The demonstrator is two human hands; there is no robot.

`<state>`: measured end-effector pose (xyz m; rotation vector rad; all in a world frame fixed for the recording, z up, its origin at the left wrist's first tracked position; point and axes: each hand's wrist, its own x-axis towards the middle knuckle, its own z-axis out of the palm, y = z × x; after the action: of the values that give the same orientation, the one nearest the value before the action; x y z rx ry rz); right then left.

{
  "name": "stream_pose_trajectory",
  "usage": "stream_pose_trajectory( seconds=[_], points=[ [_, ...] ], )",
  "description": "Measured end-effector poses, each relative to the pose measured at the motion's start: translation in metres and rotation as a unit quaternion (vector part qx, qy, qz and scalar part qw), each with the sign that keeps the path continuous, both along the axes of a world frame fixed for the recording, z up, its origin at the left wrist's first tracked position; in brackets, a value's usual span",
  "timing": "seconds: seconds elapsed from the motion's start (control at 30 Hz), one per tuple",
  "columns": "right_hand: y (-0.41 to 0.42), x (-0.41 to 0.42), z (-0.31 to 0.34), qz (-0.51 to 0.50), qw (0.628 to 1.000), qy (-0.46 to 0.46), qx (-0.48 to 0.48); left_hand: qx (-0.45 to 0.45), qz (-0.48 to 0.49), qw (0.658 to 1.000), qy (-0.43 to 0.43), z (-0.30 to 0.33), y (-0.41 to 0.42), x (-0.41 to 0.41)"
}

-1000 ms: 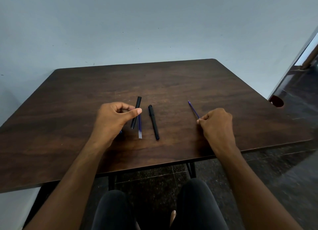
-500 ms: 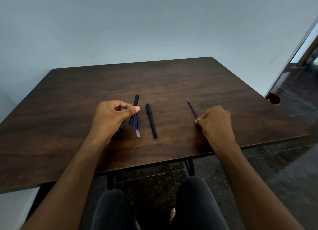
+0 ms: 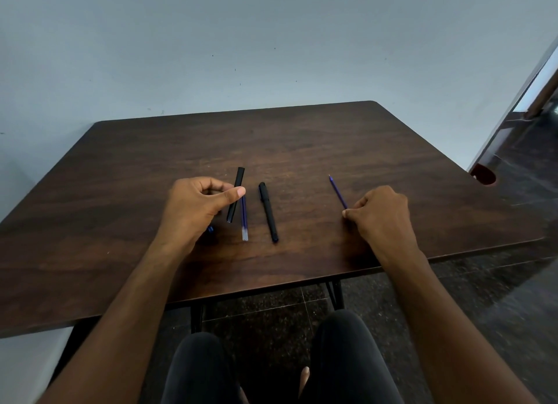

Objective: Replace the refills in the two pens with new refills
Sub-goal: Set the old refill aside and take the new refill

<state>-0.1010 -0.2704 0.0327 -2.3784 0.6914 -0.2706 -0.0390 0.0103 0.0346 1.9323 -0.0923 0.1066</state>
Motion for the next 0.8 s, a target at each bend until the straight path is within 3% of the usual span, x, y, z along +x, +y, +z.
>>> stream_pose_trajectory(
  seconds=[0.27, 0.5, 0.8],
  points=[
    [0.01, 0.0, 0.006, 0.023, 0.996, -0.084, -0.031, -0.002, 0.012, 1.0, -0.007, 0.002, 0.009, 0.0],
    [0.042, 0.017, 0.023, 0.088, 0.983, -0.157, 0.024, -0.021, 0.032, 0.999, -0.026, 0.0, 0.016, -0.003],
    [0.109, 0.055, 0.035, 0.202, 0.977, 0.022, 0.068, -0.073, 0.074, 0.994, -0.021, -0.016, 0.022, -0.02]
  ],
)
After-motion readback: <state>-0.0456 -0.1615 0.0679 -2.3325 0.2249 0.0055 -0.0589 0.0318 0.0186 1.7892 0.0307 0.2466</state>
